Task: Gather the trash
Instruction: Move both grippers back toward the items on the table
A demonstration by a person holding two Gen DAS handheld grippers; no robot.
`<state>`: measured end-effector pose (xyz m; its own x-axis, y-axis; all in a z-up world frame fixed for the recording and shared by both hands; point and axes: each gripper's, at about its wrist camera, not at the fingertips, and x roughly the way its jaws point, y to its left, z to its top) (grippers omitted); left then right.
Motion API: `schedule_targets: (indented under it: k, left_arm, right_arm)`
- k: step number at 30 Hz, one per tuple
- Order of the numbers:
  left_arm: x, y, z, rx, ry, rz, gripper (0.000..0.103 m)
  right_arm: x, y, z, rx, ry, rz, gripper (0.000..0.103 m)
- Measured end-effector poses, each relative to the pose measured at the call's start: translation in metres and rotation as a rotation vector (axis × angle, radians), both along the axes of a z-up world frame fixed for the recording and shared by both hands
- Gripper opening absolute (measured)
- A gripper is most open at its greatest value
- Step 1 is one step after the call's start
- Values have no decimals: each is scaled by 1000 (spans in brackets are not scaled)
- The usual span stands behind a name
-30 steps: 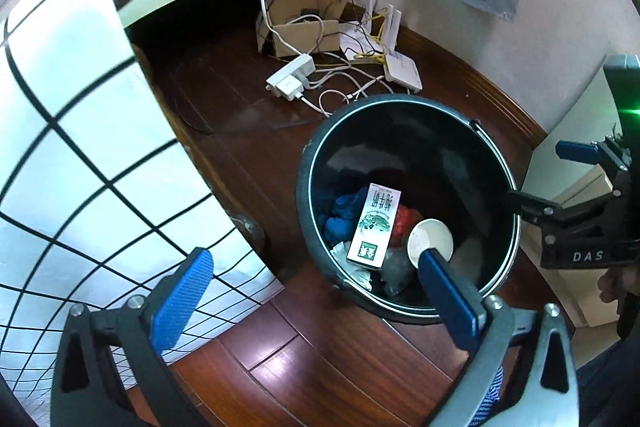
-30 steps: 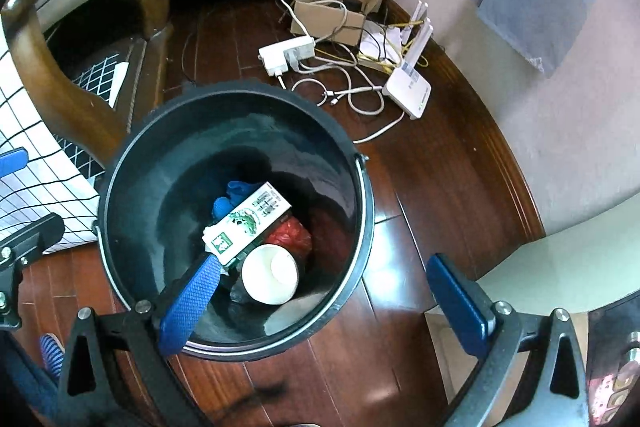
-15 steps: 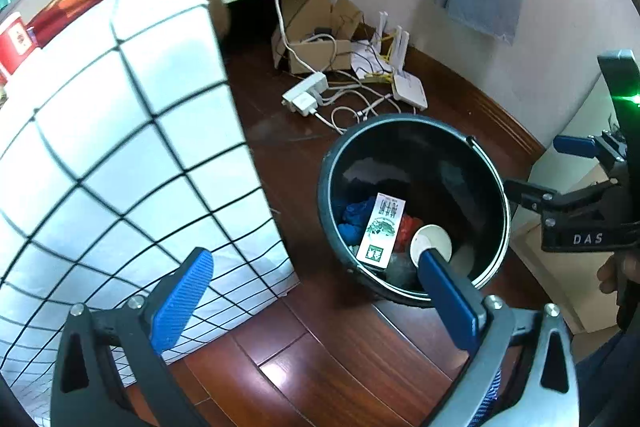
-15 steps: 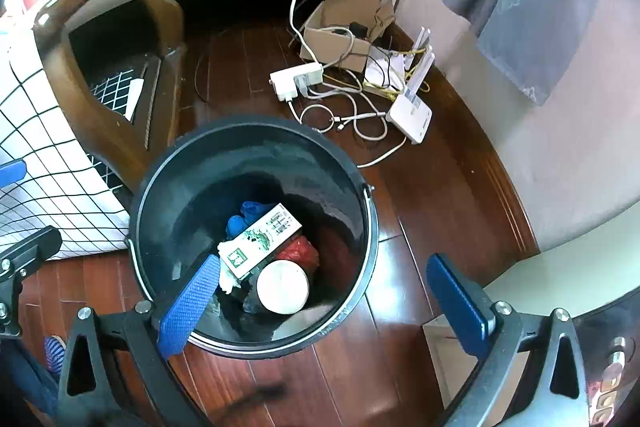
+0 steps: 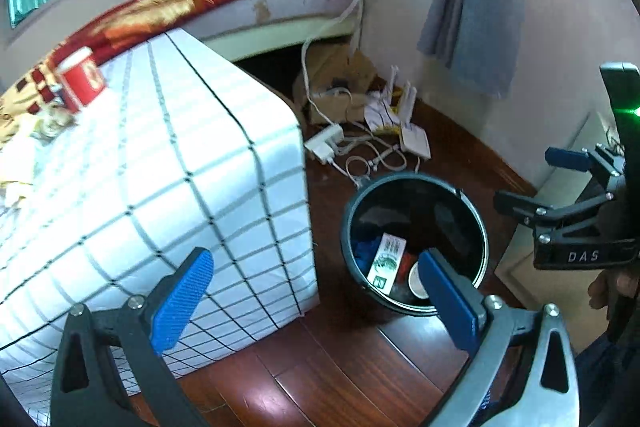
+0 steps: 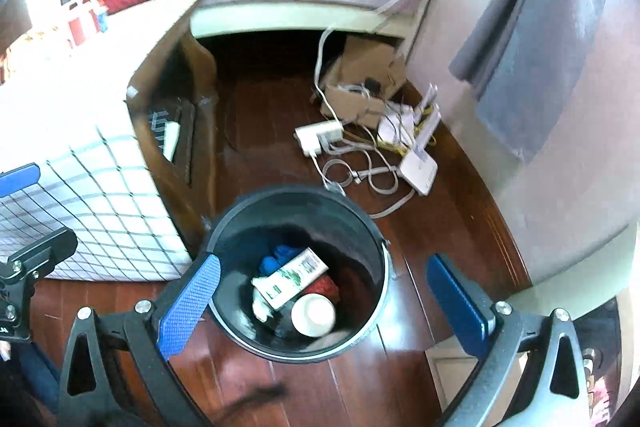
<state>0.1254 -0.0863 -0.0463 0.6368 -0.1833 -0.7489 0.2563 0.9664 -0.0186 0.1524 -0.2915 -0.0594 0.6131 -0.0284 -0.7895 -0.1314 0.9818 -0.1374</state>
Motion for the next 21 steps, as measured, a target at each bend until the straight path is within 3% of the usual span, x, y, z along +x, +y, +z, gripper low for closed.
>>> schedule_targets:
  k: [7,14,21]
  left_arm:
    - [-11,44,31,-8,-58,79,103]
    - [-20,117,49,-23,-134,226,102]
    - [-10,204,44,-55,-159,399,87]
  right_arm:
    - [-2,48,39,27,-89,90,103]
    - [8,110,63,55,-153,204,103]
    - [24,177,69,92,-175,320,103]
